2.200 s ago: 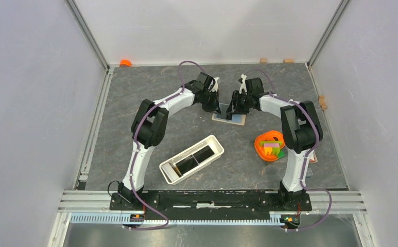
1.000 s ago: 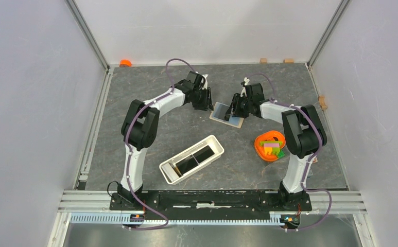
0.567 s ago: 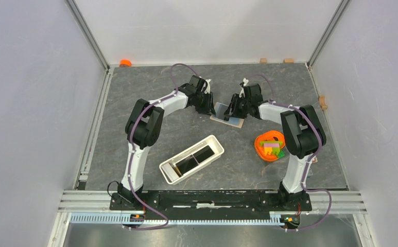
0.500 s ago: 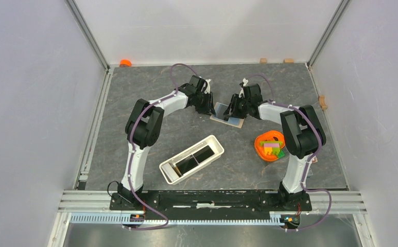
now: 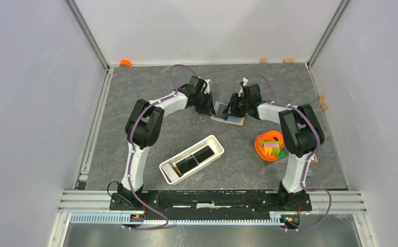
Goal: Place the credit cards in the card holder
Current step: Insert the credit card into the card holder, then pick up the credit card from the storage box.
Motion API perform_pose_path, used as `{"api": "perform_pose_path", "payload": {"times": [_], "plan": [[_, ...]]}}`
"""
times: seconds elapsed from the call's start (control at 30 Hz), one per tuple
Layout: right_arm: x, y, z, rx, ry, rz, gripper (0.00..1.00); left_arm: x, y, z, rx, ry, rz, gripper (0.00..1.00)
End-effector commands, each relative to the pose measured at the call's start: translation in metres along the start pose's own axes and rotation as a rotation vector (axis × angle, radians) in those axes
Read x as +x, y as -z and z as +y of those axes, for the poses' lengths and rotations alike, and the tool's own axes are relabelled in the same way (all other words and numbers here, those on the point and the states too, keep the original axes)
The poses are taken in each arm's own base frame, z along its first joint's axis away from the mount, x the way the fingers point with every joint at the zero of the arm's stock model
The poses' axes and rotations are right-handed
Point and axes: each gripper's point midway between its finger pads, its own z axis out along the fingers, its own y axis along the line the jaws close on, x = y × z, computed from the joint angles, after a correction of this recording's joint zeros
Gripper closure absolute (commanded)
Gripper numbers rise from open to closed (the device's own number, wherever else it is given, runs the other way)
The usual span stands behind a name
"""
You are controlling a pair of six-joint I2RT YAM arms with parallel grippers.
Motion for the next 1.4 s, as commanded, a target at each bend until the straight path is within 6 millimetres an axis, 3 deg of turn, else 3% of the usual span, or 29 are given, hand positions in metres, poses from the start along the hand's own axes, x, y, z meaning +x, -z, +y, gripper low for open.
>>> {"api": "perform_pose_path", "payload": {"times": [0.0,0.13,0.23,0.33,0.43,0.57,0.7,0.8,0.9,1.0,1.13,1.23,1.27,1.37], "plan": [[-0.016,-0.003,0.028,-0.089,0.023,-0.043,0.6,0.021,-0.009,-0.04,0.124,0.026,0.044,0.69],[-0.026,0.006,0.034,-0.1,0.068,-0.065,0.59,0.012,0.003,-0.052,0.162,0.012,0.008,0.68],[-0.036,0.023,0.03,-0.048,0.116,-0.11,0.58,-0.004,0.023,-0.052,0.137,-0.022,-0.037,0.61],[-0.048,0.05,0.017,0.067,0.193,-0.172,0.51,-0.024,0.059,-0.041,0.08,-0.039,-0.109,0.48],[-0.058,0.081,0.017,0.114,0.267,-0.225,0.44,-0.036,0.102,-0.024,0.02,-0.04,-0.186,0.32],[-0.047,0.108,0.039,0.03,0.355,-0.2,0.43,-0.039,0.159,0.002,-0.032,0.003,-0.264,0.16],[-0.005,0.126,0.071,-0.071,0.463,-0.154,0.33,-0.025,0.208,0.044,-0.122,0.073,-0.283,0.11],[0.037,0.135,0.1,-0.171,0.528,-0.107,0.28,-0.011,0.241,0.073,-0.232,0.079,-0.319,0.07],[0.083,0.141,0.139,-0.321,0.555,-0.05,0.26,-0.003,0.267,0.089,-0.328,0.054,-0.373,0.0],[0.128,0.146,0.184,-0.462,0.593,0.012,0.25,0.005,0.278,0.099,-0.394,0.035,-0.397,0.0],[0.175,0.14,0.23,-0.536,0.637,0.085,0.2,0.006,0.287,0.102,-0.429,0.03,-0.406,0.0],[0.202,0.126,0.245,-0.474,0.684,0.141,0.16,0.004,0.296,0.108,-0.464,0.035,-0.426,0.0],[0.21,0.12,0.247,-0.452,0.695,0.158,0.07,0.004,0.3,0.111,-0.477,0.04,-0.434,0.0],[0.227,0.103,0.246,-0.354,0.729,0.183,0.04,0.003,0.31,0.118,-0.505,0.052,-0.459,0.0]]}}
